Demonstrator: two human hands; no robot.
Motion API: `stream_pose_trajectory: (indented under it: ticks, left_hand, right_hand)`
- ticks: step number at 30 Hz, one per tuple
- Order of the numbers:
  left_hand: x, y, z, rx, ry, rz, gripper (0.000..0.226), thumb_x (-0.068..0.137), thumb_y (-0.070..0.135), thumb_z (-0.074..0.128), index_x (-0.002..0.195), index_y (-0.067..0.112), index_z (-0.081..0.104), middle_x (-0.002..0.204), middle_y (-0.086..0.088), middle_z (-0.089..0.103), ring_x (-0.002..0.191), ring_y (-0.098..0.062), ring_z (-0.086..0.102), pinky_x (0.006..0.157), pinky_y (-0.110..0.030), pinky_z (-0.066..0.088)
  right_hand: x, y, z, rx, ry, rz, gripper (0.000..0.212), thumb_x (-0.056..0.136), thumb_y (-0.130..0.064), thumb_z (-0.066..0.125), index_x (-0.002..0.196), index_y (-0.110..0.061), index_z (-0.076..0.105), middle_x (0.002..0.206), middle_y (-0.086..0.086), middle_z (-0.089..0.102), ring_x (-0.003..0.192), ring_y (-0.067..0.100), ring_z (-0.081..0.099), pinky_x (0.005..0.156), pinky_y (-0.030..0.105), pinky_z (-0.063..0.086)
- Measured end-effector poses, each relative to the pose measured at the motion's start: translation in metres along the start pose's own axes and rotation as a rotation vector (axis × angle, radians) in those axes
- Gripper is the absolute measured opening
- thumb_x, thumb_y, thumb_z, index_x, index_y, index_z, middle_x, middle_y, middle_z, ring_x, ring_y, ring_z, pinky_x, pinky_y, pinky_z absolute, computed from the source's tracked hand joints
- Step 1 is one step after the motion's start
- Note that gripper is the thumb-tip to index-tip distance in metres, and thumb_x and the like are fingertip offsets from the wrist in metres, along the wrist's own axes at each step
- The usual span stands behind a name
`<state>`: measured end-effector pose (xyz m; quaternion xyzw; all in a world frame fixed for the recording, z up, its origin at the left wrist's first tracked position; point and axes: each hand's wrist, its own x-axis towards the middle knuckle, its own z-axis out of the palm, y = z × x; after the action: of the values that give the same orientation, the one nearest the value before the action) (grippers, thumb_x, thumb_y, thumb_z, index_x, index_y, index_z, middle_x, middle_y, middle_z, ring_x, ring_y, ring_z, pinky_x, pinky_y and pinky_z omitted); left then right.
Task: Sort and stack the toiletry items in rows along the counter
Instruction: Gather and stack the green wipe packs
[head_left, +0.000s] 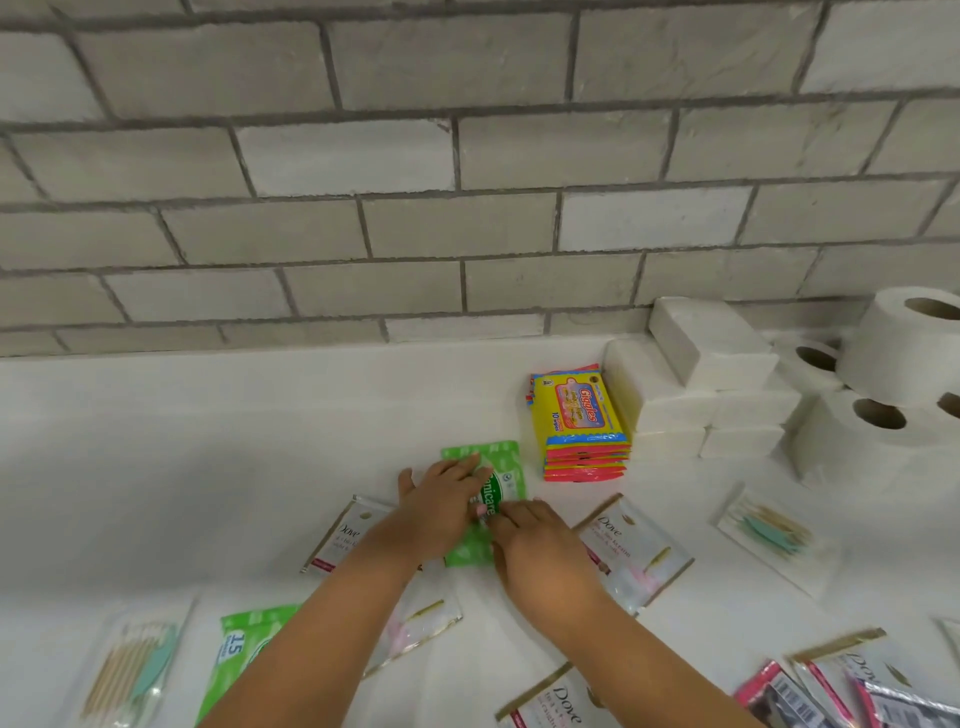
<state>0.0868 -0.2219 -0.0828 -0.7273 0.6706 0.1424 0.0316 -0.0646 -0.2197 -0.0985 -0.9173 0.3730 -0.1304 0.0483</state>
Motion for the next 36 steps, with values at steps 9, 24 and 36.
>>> stream_pose_trajectory:
  ticks: [9, 24, 36]
  left_hand:
    - [0.049, -0.008, -0.015, 0.026, -0.019, 0.007, 0.050, 0.102, 0.027, 0.031, 0.150, 0.031, 0.014, 0.160, 0.005, 0.001, 0.147, -0.014, 0.004, 0.112, -0.062, 0.002]
    - [0.079, -0.013, -0.017, 0.036, 0.007, 0.010, 0.053, 0.103, 0.019, 0.030, 0.150, 0.029, 0.009, 0.160, 0.003, -0.002, 0.147, -0.016, -0.001, 0.111, -0.065, 0.002]
    - [0.075, -0.011, -0.017, -0.017, 0.037, -0.010, 0.050, 0.103, 0.026, 0.028, 0.150, 0.028, 0.012, 0.160, 0.000, 0.000, 0.148, -0.019, -0.003, 0.111, -0.063, 0.001]
  right_hand:
    - [0.031, 0.000, 0.018, -0.113, -0.099, 0.151, 0.061, 0.033, -0.023, 0.085, 0.092, -0.007, 0.076, 0.092, 0.011, 0.074, 0.088, 0.024, 0.071, 0.080, 0.038, 0.055]
    - [0.053, 0.008, 0.008, -0.018, -0.202, 0.185, 0.061, 0.101, -0.034, 0.029, 0.150, -0.009, 0.005, 0.158, 0.014, 0.005, 0.146, 0.026, -0.001, 0.116, 0.036, -0.006]
    - [0.053, 0.010, 0.006, 0.051, -0.234, 0.203, 0.062, 0.099, -0.036, 0.034, 0.150, -0.011, 0.008, 0.158, 0.011, 0.007, 0.146, 0.025, 0.000, 0.117, 0.034, -0.003]
